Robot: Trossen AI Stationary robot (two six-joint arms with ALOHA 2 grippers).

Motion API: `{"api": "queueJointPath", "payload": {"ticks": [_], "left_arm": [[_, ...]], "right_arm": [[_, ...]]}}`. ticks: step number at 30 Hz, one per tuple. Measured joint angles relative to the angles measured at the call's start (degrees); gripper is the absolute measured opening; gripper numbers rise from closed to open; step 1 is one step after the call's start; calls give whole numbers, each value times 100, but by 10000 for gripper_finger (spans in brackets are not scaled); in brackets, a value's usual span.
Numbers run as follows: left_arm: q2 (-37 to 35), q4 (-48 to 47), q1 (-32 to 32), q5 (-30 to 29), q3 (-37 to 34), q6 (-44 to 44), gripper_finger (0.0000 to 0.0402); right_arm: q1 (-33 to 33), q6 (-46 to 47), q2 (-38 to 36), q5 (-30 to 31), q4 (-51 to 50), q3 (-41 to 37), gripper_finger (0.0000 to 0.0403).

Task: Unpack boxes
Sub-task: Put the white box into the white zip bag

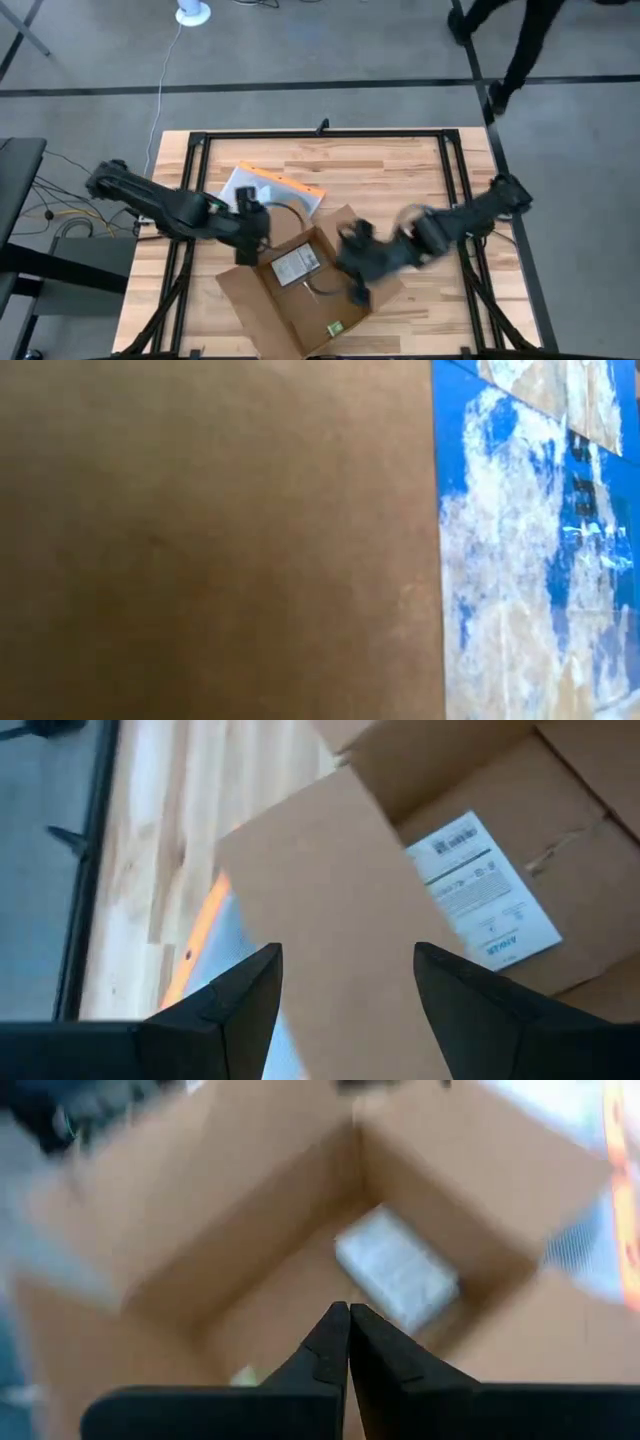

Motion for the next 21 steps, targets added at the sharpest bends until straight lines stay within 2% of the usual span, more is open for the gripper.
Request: {"api": "queueJointPath", "payload": {"ticks": [2, 6, 10, 15, 21], "left_arm": [[-460, 90, 19, -8, -317, -176, 212], [-1247, 592, 34, 71, -1034, -429, 212], [-1552, 1041, 38, 303, -1532, -491, 212], [-1387, 1263, 112, 349, -1631, -31, 212], [-1354, 1429, 301, 320, -1637, 82, 212]], "right_arm": [[-250, -313, 161, -511, 483, 25, 9], [-530, -420, 660, -1383, 387, 7, 51], [-649, -635, 1084, -1353, 644, 0, 111], [-771, -991, 1673, -1325, 738, 11, 172], [-839, -1490, 2282, -1302, 831, 176, 193]]}}
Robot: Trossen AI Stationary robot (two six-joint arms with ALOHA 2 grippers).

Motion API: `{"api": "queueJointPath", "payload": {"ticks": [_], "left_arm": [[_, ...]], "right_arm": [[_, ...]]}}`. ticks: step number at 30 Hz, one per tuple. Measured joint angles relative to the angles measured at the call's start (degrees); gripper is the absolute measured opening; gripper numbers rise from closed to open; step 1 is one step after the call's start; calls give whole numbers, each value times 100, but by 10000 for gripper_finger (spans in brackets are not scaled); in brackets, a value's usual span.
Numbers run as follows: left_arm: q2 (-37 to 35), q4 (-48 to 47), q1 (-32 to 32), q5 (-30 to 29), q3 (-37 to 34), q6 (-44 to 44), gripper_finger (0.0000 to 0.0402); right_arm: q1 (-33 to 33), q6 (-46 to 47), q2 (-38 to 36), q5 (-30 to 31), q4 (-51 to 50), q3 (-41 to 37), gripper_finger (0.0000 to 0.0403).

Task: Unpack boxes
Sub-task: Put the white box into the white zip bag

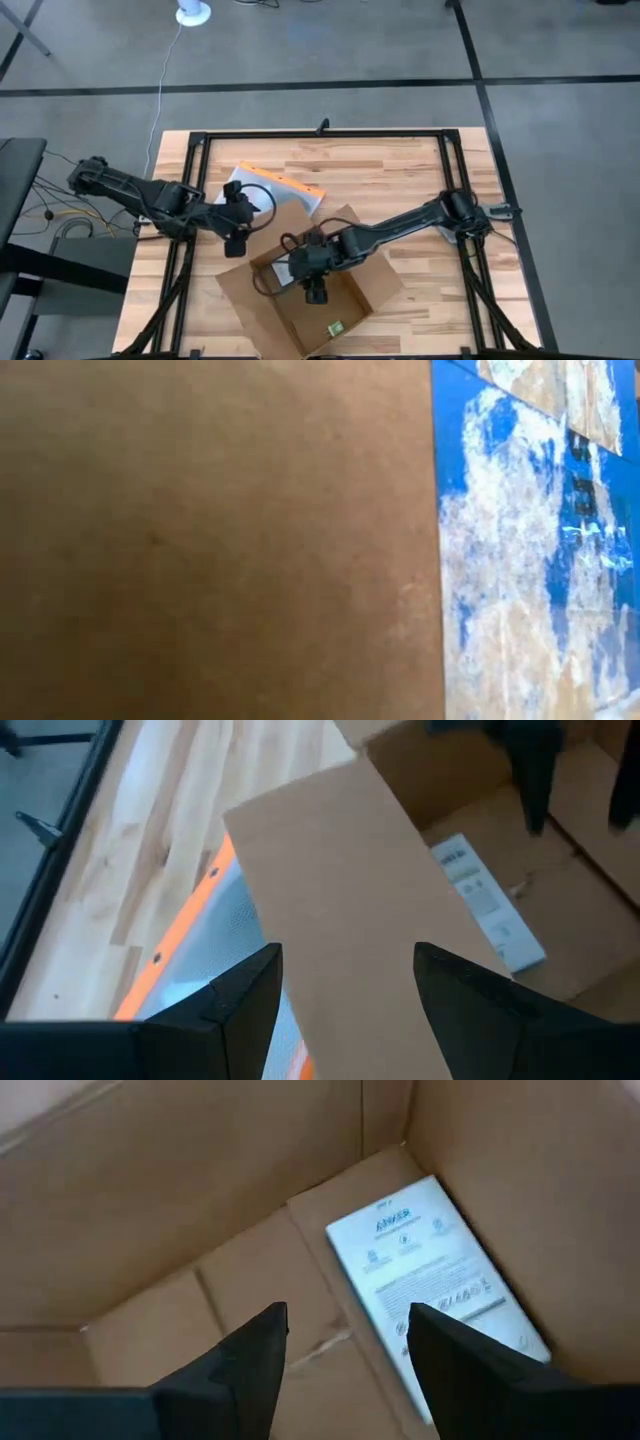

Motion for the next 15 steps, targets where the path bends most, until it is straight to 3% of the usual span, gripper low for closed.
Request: {"api": "queueJointPath", "payload": {"ticks": [9, 15], "left_arm": [[-7, 90, 83, 4, -1, 129, 212], [-10, 161, 83, 4, -1, 148, 212]], "right_arm": [[-24, -736, 664, 39, -28, 194, 184], [-32, -1130, 997, 511, -209, 196, 184]]}}
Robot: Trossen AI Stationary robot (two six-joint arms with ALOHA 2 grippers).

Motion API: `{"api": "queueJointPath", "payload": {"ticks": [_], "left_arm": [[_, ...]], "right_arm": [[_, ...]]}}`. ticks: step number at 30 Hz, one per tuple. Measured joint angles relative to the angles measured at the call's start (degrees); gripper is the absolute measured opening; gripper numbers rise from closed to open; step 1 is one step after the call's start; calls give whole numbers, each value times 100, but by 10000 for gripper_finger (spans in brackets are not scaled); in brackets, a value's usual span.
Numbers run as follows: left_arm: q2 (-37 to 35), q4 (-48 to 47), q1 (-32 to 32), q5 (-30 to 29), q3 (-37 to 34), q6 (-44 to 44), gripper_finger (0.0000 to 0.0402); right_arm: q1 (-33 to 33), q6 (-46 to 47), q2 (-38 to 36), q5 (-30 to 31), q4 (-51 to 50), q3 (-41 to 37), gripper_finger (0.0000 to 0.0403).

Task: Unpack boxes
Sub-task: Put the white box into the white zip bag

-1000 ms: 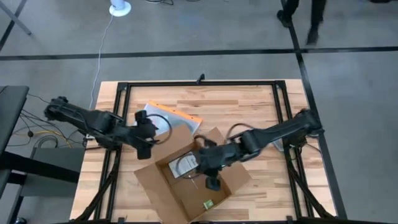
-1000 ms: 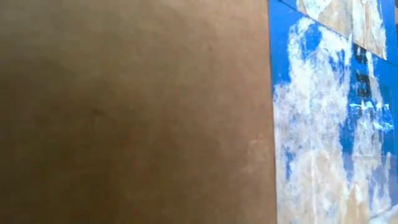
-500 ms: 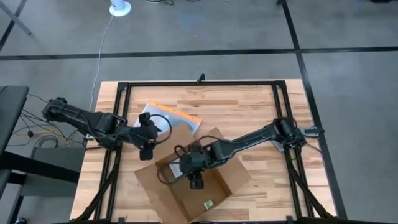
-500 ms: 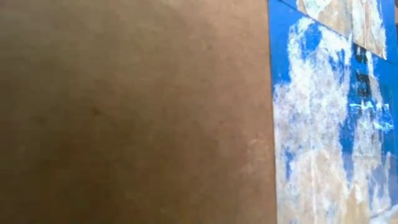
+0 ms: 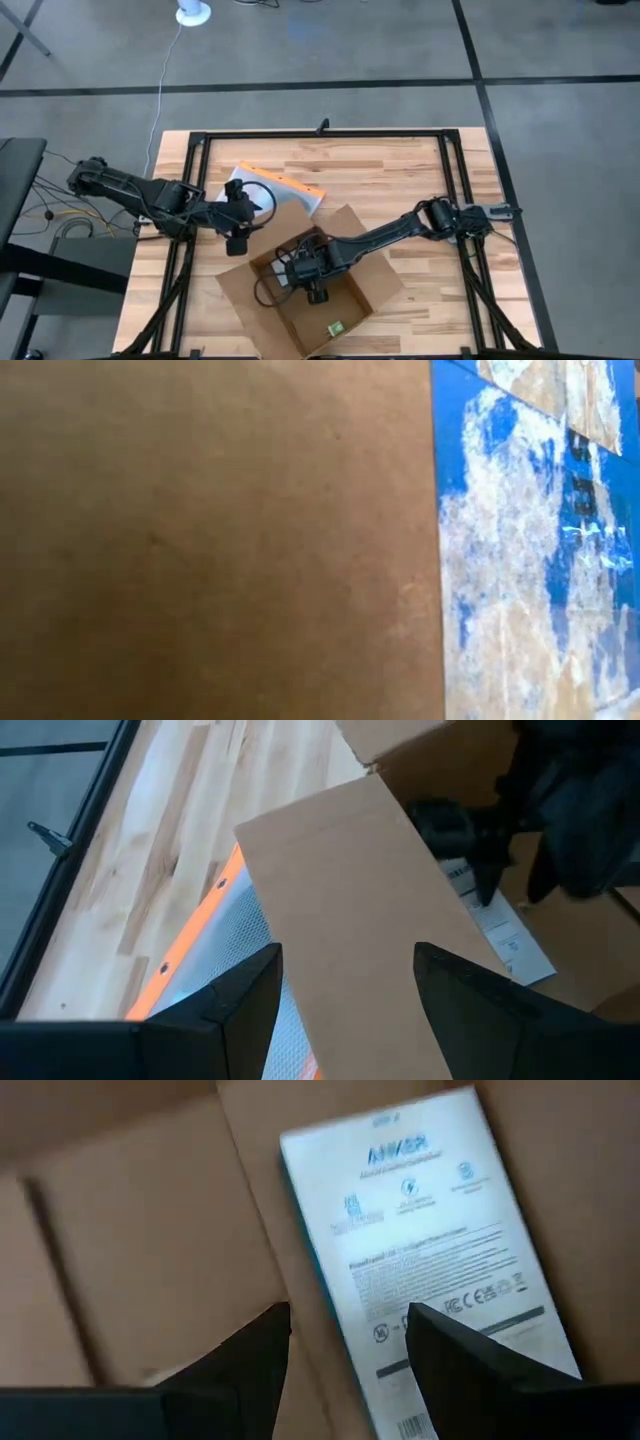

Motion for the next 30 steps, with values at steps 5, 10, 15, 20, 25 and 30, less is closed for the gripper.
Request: {"api": "queueJointPath", "payload": {"ticks": [5, 10, 15, 20, 25, 30], "left_arm": [[-4, 321, 0, 4, -111, -7, 212], [9, 527, -4, 258, -404, -153, 212], [100, 545, -40, 444, -502, -265, 212], [83, 695, -52, 458, -493, -261, 212], [76, 843, -79, 507, -493, -282, 212], [76, 960, -111, 612, -493, -294, 212]], "right_arm": [[28, -435, 95, 875, -37, -2, 184], [5, -604, 133, 1245, -9, 0, 184], [2, -1041, 273, 1168, 36, 0, 184], [5, -1448, 299, 1040, 96, 4, 184], [-95, -1442, 303, 1588, 116, 3, 184], [-155, -1466, 320, 2496, 371, -15, 172]]}}
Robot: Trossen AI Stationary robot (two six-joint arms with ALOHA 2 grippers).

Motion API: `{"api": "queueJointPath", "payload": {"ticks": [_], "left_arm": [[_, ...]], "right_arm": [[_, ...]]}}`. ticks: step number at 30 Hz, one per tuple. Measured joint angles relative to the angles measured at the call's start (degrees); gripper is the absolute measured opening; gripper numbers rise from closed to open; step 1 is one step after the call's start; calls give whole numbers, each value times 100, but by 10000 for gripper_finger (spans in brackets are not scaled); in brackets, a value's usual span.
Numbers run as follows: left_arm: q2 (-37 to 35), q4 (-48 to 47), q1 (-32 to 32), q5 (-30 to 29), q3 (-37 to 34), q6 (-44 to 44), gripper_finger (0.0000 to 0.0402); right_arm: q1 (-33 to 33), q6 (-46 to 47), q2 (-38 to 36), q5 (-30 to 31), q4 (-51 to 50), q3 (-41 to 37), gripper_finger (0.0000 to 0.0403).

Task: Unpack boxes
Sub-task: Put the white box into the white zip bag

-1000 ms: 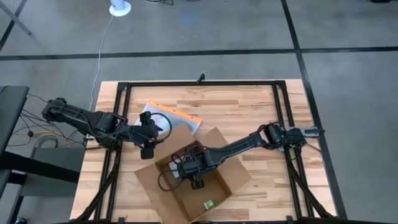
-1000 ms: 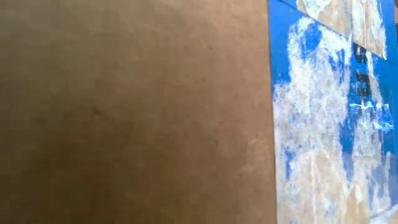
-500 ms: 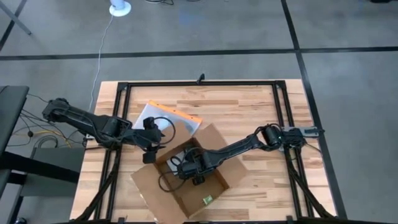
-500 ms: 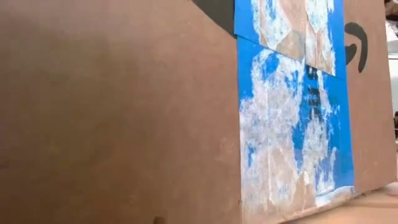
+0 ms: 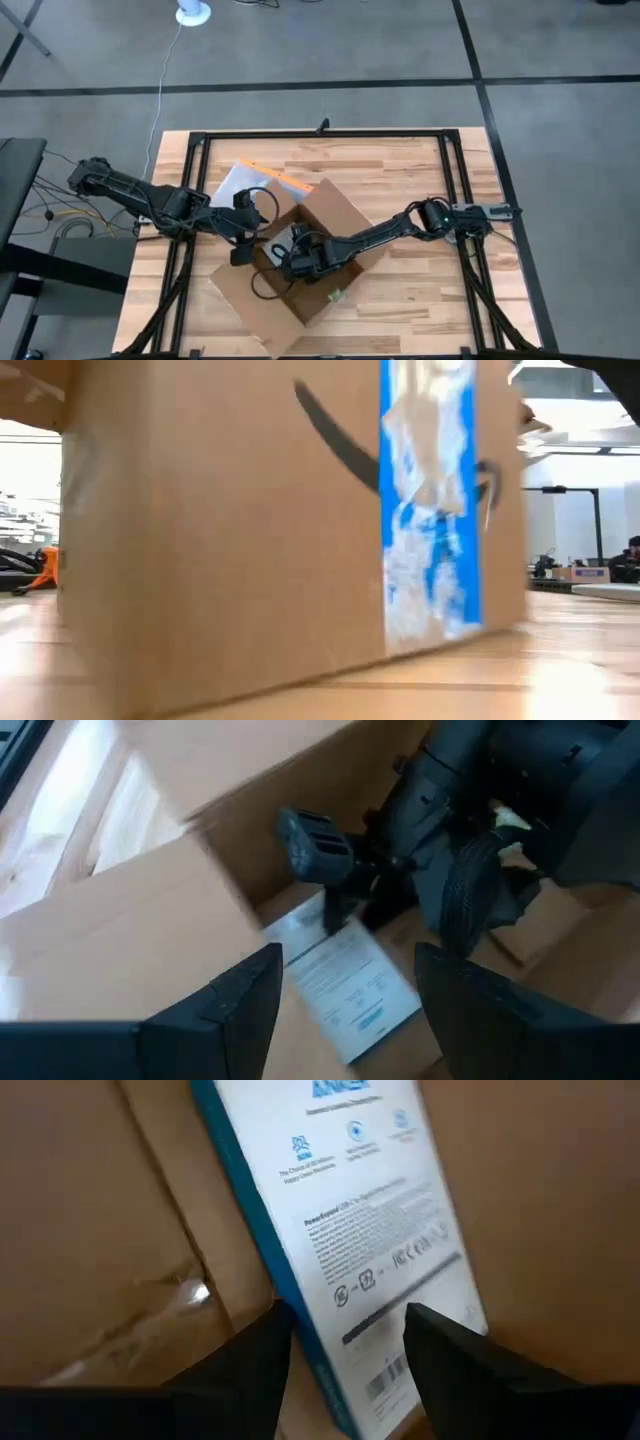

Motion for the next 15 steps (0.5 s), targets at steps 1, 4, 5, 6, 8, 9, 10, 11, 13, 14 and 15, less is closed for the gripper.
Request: {"api": "queueJointPath", "payload": {"ticks": [1, 4, 5, 6, 8, 9, 10, 11, 13, 14, 15], "left_arm": [[-1, 2, 0, 9, 0, -3, 212], [0, -6, 0, 44, 0, -7, 212], [0, -6, 0, 44, 0, -7, 212], [0, -6, 0, 44, 0, -7, 212], [-1, -7, 0, 48, 0, -7, 212], [-1, -4, 0, 53, 0, -7, 212], [-1, -7, 0, 64, 0, -7, 212], [0, -9, 0, 67, 0, -7, 212], [0, -5, 0, 68, 0, -7, 212], [0, -10, 0, 66, 0, -9, 212], [0, -14, 0, 68, 0, -20, 212]], "right_arm": [[0, -35, -5, 120, 81, 0, 168], [8, -199, -42, 413, 414, 2, 158], [7, -248, -43, 482, 474, 29, 155], [7, -310, -43, 549, 508, 68, 153], [-11, -444, -43, 613, 666, 92, 151], [-26, -468, -43, 620, 767, 92, 151], [-45, -468, -43, 620, 857, 94, 150], [-68, -478, -43, 618, 918, 96, 150], [-120, -486, -43, 616, 1003, 96, 150], [-148, -486, -43, 612, 1007, 96, 150], [-177, -488, -43, 591, 993, 96, 150]]}}
